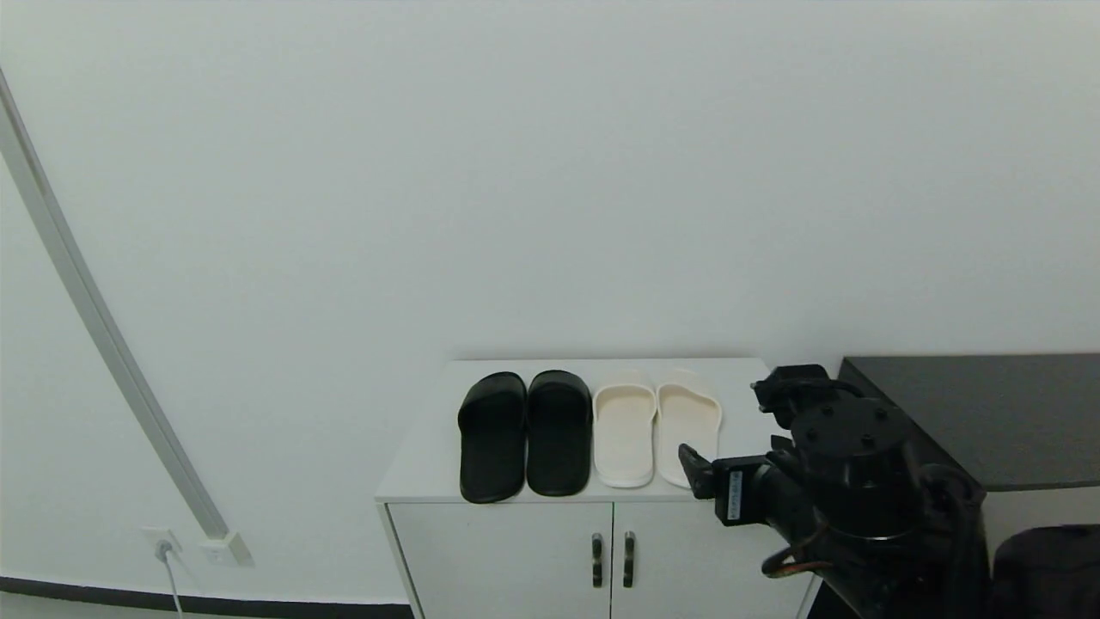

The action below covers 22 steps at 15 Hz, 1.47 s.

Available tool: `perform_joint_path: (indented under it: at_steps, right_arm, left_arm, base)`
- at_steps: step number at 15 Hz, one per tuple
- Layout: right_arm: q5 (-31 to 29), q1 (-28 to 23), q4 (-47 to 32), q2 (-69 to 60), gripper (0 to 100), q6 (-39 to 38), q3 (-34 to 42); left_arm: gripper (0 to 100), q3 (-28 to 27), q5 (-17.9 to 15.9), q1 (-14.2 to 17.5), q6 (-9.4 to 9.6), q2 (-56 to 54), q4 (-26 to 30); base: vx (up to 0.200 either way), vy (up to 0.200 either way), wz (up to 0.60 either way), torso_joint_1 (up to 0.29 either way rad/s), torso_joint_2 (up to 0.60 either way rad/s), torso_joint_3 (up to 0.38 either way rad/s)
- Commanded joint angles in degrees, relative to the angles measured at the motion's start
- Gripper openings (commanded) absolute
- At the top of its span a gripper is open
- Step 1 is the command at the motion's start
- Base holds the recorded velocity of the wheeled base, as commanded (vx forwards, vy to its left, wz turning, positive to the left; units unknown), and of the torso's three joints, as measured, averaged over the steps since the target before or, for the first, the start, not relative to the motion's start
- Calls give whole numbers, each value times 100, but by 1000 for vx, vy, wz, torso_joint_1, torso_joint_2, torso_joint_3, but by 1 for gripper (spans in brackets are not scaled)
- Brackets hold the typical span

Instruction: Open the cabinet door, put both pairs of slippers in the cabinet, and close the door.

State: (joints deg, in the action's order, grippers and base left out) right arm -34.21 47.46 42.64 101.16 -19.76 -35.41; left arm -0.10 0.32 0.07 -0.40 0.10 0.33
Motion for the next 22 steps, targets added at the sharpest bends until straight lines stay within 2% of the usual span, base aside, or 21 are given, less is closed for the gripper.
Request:
perform_joint_path:
  at_steps: [1,4,10,14,22]
  right_arm:
    - [-7,-88,-19,695,100,-10,-642]
    - [-7,-290,-81,1354,100,-1,-1512]
    - [2,-633,-573,2242,100,-1,-2673]
    - [-7,-659,-872,2628,100,-37,-3200]
    - [-148,-843,-986,3332,100,-1,-3921]
  left_arm:
    - [0,1,3,1,-4,-1,2]
    - [0,1,3,1,-4,-1,2]
    - [0,1,3,1,-4,-1,-7]
    - [0,1,3,1,-4,-1,-7]
    - [0,1,3,1,-30,-1,2]
  base:
    - [0,0,0,0,0,0]
    - [0,0,0,0,0,0]
    - [0,0,0,0,0,0]
    - [0,0,0,0,0,0]
    - [0,0,0,0,0,0]
